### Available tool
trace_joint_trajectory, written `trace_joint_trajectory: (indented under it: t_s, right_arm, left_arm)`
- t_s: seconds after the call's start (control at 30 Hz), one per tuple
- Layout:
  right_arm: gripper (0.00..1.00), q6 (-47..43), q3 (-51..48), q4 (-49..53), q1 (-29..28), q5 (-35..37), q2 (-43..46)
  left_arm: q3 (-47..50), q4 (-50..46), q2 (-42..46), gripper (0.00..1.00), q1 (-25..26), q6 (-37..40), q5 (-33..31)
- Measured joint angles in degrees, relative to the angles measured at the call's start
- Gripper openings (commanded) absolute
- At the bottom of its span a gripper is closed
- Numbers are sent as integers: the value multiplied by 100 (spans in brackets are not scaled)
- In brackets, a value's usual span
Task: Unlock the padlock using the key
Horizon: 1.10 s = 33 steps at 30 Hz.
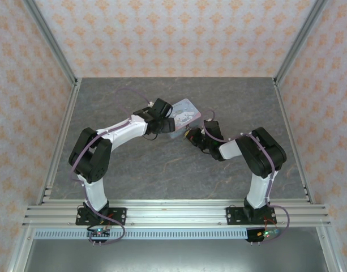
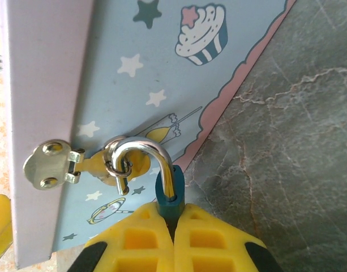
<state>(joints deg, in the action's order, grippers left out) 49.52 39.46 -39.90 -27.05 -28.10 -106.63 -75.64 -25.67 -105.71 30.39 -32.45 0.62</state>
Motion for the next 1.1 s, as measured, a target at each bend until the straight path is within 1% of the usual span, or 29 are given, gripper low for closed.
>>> trace_joint_trajectory:
  t_s: [0.27, 0.73, 1.0, 1.1]
  right_arm:
    - [0, -9, 133, 175, 70, 31, -4]
    - [0, -404, 820, 1329, 205, 170, -4]
    - [0, -476, 894, 1471, 387, 166, -4]
    - [0, -474, 769, 1460, 396, 122, 63]
  left_arm:
    - [15, 105, -11, 84, 0, 109, 39]
    - [22, 149, -22, 83, 0, 216, 59]
    - [22, 149, -22, 83, 0, 216, 61]
    - [20, 149, -22, 83, 0, 214, 63]
